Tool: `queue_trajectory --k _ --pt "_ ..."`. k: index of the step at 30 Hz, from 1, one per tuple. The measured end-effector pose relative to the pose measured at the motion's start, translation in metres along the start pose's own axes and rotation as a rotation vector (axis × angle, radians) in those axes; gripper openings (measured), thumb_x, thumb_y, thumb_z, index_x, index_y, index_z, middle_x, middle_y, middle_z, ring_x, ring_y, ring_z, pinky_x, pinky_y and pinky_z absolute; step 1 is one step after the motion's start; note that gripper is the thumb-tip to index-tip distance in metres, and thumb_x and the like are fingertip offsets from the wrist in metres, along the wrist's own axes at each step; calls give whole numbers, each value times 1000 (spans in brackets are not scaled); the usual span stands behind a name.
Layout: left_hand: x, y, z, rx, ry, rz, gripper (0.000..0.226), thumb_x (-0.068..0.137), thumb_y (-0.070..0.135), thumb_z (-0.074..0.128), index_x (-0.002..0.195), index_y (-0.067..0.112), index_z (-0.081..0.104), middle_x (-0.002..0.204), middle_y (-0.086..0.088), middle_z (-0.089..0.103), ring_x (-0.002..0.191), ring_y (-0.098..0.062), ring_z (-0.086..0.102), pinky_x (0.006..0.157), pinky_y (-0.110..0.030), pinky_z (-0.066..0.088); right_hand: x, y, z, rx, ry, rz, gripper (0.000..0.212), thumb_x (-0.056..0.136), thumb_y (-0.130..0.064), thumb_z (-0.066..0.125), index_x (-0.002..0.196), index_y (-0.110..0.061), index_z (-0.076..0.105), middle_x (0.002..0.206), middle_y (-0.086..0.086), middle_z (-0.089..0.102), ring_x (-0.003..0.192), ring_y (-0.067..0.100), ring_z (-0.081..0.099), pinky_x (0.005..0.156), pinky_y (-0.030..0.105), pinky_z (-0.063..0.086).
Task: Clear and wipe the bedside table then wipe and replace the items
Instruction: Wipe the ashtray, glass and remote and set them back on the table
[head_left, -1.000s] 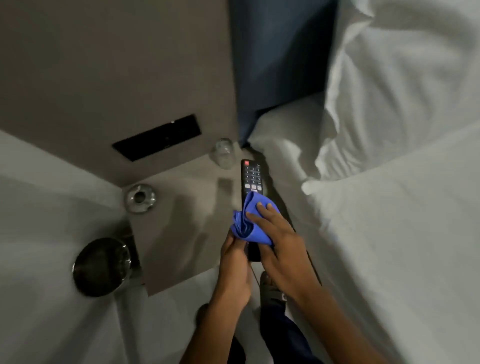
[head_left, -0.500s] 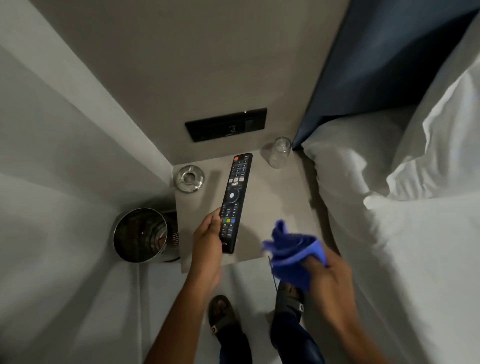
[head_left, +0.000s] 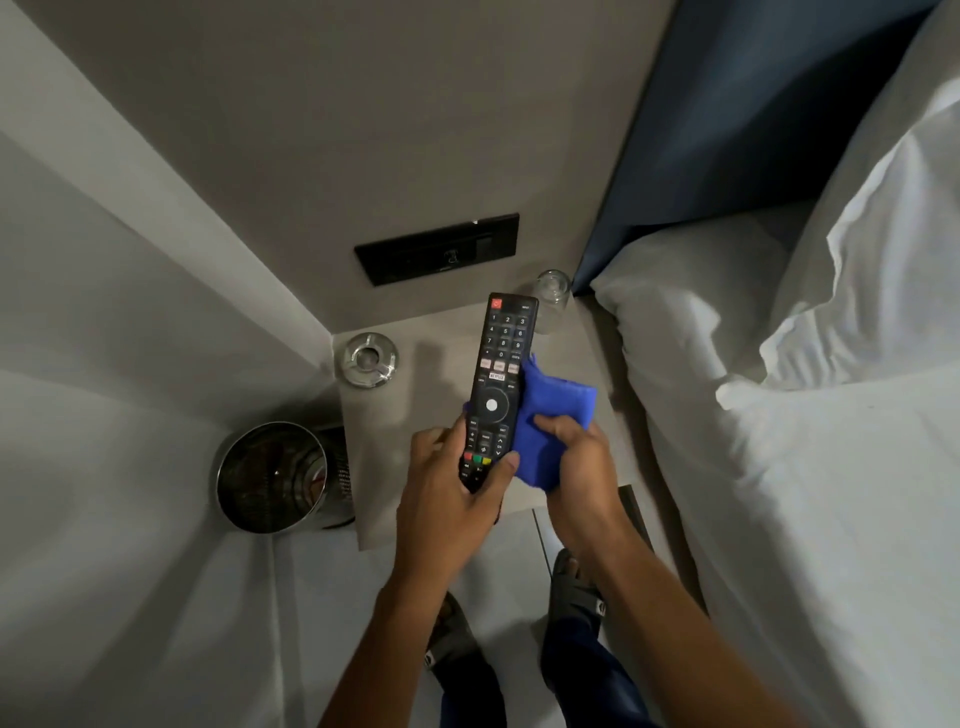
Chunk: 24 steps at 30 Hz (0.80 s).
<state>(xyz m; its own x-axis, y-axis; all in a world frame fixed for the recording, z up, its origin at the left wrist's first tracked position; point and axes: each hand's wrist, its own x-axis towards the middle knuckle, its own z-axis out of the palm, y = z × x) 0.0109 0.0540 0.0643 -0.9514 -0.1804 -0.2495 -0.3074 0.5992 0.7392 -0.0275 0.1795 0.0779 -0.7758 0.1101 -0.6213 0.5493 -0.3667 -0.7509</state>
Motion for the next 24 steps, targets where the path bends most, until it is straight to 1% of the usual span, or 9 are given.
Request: queue_trajectory --k 2,7,10,13,16,18,20,22,24 --pt "0 -2 1 1 -28 19 56 87 52 60 137 32 47 125 6 46 104 -4 55 85 -26 49 -4 11 -4 -33 -13 38 17 87 -8 51 92 -15 66 88 8 73 84 25 66 81 44 53" --pt "3 -9 9 93 -142 -130 58 96 46 48 146 25 29 134 0 53 112 -20 59 87 -40 52 -15 38 -18 -168 -28 193 15 85 -10 52 89 -14 66 86 7 74 83 25 67 79 41 53" --pt "7 -18 18 164 -259 -261 49 94 45 51 136 23 34 118 -1 64 97 -21 64 78 -39 55 -11 49 -29 -271 0 287 16 84 -10 53 91 -12 66 96 14 73 91 31 65 77 37 50" --pt "16 -34 34 171 -363 -386 48 92 46 54 126 18 35 102 1 63 85 -19 61 69 -33 49 2 49 -41 -350 -14 363 16 81 -10 55 92 -16 65 97 13 70 92 31 63 71 36 48" --pt "33 -54 55 145 -321 -500 49 92 41 55 126 13 35 103 -5 64 79 -19 59 62 -30 43 19 45 -58 -461 38 401 8 81 -11 57 85 -18 59 93 8 62 86 25 56 66 35 43" --pt "49 -64 71 158 -222 -555 53 92 39 57 131 8 37 107 -9 62 77 -17 58 57 -26 43 30 44 -74 -479 88 400 5 81 -13 58 84 -17 56 96 11 59 93 30 56 76 43 46" --pt "69 -71 92 243 -132 -573 58 90 40 60 132 5 40 117 -14 58 94 -24 61 69 -29 49 40 42 -92 -480 112 403 6 82 -15 59 85 -17 55 98 12 59 97 34 57 79 44 47" --pt "86 -76 114 360 -86 -568 61 89 42 61 132 3 42 130 -19 50 116 -31 52 86 -38 50 47 41 -108 -467 123 423 9 83 -15 60 86 -20 53 98 11 58 92 32 56 67 37 45" --pt "97 -81 133 414 -52 -572 59 87 42 61 128 2 47 132 -20 48 122 -33 46 93 -42 48 52 40 -123 -425 137 440 11 83 -15 60 87 -22 52 96 10 57 88 30 56 65 38 46"
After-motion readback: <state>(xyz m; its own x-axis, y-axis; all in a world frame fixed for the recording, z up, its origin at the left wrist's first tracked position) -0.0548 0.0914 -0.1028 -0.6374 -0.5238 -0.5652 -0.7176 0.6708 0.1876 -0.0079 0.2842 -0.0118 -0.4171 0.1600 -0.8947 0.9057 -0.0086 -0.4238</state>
